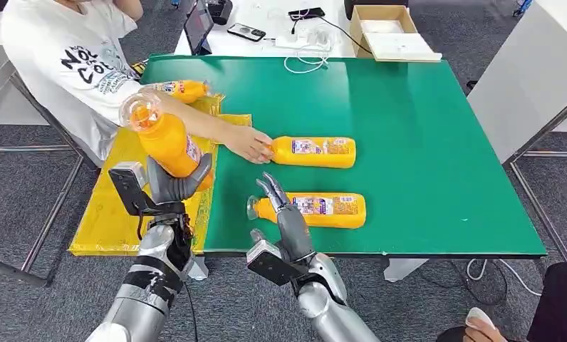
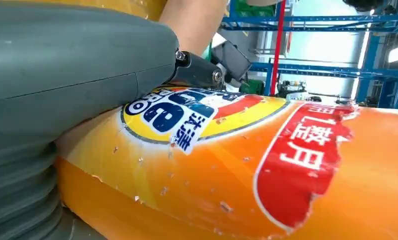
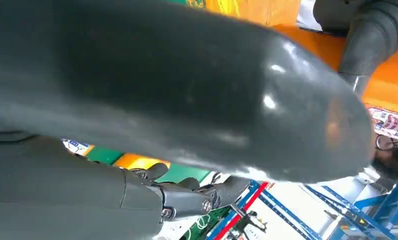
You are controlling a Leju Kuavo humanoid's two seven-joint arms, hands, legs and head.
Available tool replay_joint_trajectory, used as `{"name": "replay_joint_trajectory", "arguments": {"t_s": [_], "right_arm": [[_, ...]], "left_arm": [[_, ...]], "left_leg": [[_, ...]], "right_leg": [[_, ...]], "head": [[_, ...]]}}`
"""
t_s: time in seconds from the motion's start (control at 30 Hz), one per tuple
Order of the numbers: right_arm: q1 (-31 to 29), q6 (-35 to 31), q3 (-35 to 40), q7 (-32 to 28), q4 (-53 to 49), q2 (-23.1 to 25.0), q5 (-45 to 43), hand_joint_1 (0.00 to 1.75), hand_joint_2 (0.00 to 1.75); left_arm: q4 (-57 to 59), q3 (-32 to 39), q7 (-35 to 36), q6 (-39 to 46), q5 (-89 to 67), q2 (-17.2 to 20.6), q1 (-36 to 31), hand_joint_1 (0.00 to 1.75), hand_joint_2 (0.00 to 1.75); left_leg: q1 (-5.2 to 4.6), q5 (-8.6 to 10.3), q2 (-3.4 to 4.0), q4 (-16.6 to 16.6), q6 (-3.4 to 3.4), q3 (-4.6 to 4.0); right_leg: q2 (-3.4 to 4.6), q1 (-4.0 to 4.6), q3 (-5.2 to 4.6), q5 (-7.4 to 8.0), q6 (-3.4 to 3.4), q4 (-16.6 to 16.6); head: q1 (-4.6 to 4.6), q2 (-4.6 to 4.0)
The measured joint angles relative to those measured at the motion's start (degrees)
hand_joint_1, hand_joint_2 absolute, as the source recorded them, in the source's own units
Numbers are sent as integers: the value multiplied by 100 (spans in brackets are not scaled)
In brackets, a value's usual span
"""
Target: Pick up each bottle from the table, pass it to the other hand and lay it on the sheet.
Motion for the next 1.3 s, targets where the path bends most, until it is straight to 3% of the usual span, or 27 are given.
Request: {"name": "replay_joint_trajectory", "arguments": {"t_s": [0.37,0.63,0.73,0.9,1.07,1.3], "right_arm": [[4,0,0,-20,-20,0,-29,0,0],[216,-345,-148,-459,-631,0,-712,0,0],[340,-588,-284,-518,-1087,0,-1014,0,0],[382,-599,-424,-461,-1432,0,-1281,0,0],[401,-588,-483,-501,-1443,2,-1368,0,0],[402,-544,-490,-503,-1443,2,-1375,0,0]], "left_arm": [[11,24,-70,180,-120,0,-2,175,175],[748,66,-200,2186,-2066,337,-341,175,175],[1209,346,222,2525,-4233,514,-423,175,175],[1784,929,1942,2555,-8161,848,-432,175,175],[2148,1218,2079,2573,-8496,1086,-399,175,175],[2280,1329,2111,2573,-8544,1137,-400,175,175]], "left_leg": [[0,0,0,0,0,0],[3,1,0,0,-1,0],[3,1,4,0,-1,0],[3,-1,12,0,-2,3],[9,1,4,0,-4,0],[9,1,6,0,-4,-2]], "right_leg": [[0,0,0,0,0,0],[0,3,1,0,0,1],[1,4,1,0,0,1],[8,4,-3,0,-1,1],[6,8,-4,-2,-3,1],[6,7,-4,-2,-3,1]], "head": [[0,0],[0,0],[0,0],[0,0],[0,0],[0,0]]}}
